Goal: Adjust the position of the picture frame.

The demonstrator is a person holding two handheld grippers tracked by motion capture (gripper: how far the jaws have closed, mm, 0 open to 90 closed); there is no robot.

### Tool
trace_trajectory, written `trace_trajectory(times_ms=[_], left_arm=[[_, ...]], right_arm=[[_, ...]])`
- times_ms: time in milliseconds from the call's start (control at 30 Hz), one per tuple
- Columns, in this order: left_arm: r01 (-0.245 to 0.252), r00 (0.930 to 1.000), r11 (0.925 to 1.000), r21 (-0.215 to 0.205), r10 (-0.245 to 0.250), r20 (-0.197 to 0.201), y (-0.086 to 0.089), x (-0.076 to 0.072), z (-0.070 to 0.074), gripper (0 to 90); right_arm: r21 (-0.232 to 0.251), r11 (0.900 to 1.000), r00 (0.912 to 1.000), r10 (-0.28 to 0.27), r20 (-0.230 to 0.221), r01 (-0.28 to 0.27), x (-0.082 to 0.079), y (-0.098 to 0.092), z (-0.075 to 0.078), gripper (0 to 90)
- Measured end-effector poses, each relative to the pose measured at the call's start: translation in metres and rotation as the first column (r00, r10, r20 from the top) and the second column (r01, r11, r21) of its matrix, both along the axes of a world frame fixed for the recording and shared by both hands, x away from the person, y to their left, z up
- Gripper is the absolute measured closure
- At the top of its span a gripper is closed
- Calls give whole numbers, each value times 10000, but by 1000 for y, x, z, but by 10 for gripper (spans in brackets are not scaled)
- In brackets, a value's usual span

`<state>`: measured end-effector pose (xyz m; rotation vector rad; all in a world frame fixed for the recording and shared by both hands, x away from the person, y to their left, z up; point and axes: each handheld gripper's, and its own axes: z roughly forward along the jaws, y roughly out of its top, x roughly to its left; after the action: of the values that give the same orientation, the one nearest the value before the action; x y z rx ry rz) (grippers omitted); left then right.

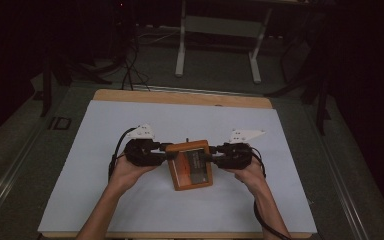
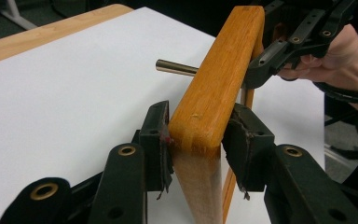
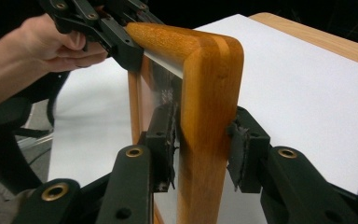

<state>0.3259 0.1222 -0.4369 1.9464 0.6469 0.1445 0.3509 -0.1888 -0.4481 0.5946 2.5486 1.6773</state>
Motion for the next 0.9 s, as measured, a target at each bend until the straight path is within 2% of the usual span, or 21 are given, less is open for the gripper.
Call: trace_trajectory(times_ms=[133,267,467,633,800,900], left_arm=[[-48,9999,9999,-162,50,130,-2,-1,-3,617],[-298,9995,9988,-395,302,92,-5,-2,-6,595],[-870,9962,9911,-1007,875,7,-9,-7,-15,562],[-1112,9934,9895,-926,1134,190,-16,-13,-21,535],[-1660,9820,9852,-431,1691,838,-26,-24,-29,531],[-1800,9790,9835,-186,1809,941,-28,-25,-33,543]], right_arm=[[8,9997,9995,-250,199,250,-5,-1,-4,639],[-144,9990,9981,-416,450,422,-10,-2,-4,640],[-128,9975,9961,-689,548,697,-14,-4,-6,636],[-156,9958,9946,-897,514,906,-15,-8,-8,625],[-281,9899,9891,-1375,530,1391,-16,-10,-12,602],[-402,9863,9860,-1579,532,1601,-17,-10,-12,594]])
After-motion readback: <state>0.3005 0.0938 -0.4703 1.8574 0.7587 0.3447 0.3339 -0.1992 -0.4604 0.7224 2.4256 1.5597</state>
